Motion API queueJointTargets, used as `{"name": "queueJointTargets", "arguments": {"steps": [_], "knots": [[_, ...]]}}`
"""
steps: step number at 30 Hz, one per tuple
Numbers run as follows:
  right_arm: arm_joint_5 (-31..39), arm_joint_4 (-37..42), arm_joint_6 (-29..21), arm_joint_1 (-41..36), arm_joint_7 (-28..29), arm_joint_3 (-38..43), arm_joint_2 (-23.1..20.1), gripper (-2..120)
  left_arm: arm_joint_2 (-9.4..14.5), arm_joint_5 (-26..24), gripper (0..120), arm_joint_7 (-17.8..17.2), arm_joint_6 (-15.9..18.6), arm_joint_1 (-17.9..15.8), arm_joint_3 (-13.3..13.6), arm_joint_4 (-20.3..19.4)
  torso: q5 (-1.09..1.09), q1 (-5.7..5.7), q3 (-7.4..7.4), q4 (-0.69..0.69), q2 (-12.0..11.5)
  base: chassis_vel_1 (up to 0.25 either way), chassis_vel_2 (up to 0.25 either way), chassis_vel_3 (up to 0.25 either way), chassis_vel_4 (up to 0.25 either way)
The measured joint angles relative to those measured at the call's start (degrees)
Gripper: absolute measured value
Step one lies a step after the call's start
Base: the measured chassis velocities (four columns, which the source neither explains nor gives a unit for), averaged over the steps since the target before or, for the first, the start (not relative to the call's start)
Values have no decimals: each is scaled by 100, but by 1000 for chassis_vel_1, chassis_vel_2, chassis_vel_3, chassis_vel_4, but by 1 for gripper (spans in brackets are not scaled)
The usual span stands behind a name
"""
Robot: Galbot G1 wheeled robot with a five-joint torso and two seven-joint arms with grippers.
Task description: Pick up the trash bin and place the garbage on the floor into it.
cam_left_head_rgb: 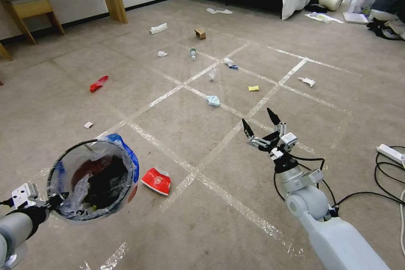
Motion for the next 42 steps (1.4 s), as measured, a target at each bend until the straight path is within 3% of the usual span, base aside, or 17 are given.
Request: {"name": "queueJointTargets", "arguments": {"steps": [20, 27, 29, 32, 35, 36, 38, 42], "knots": [[-32, -162, 22, 131, -69, -190, 39, 100, -31, 97, 0, 15, -36, -34, 27, 73, 0, 0, 0, 1, 0, -57, 62, 59, -62], [-297, -390, 79, 239, -413, -541, -296, 100, -41, 127, 0, 19, -46, -65, 51, 93, 1, 1, 1, 0, 0, -64, 66, 64, -62], [-116, -539, -35, 514, -818, -928, -568, 100, -27, 135, 0, 10, -48, -39, 20, 93, -1, 0, 0, 0, 0, 0, 0, 0, 0], [3, -610, -99, 684, -944, -1125, -660, 100, -17, 154, 0, 7, -48, -20, -4, 93, 1, 0, 0, -1, 0, 0, 0, 0, 0], [571, -954, -489, 1773, -1373, -2250, -935, 100, 9, 276, 0, -27, -79, -1, -115, 151, -1, 0, 0, 1, 0, 0, 0, 0, 0], [571, -954, -489, 1773, -1373, -2250, -935, 100, 9, 276, 0, -27, -79, -1, -115, 151, -1, 0, 0, 1, 0, 0, 0, 0, 0], [860, -1201, -701, 2601, -1397, -3114, -965, 100, 30, 292, 0, -120, -80, -6, -195, 190, -2, 0, 0, 3, 0, 0, 0, 0, 0], [1139, -1430, -886, 3156, -1402, -3809, -932, 100, 66, 265, 0, -203, -73, -10, -299, 250, -1, 0, 0, 3, 0, 0, 0, 0, 0]]}}
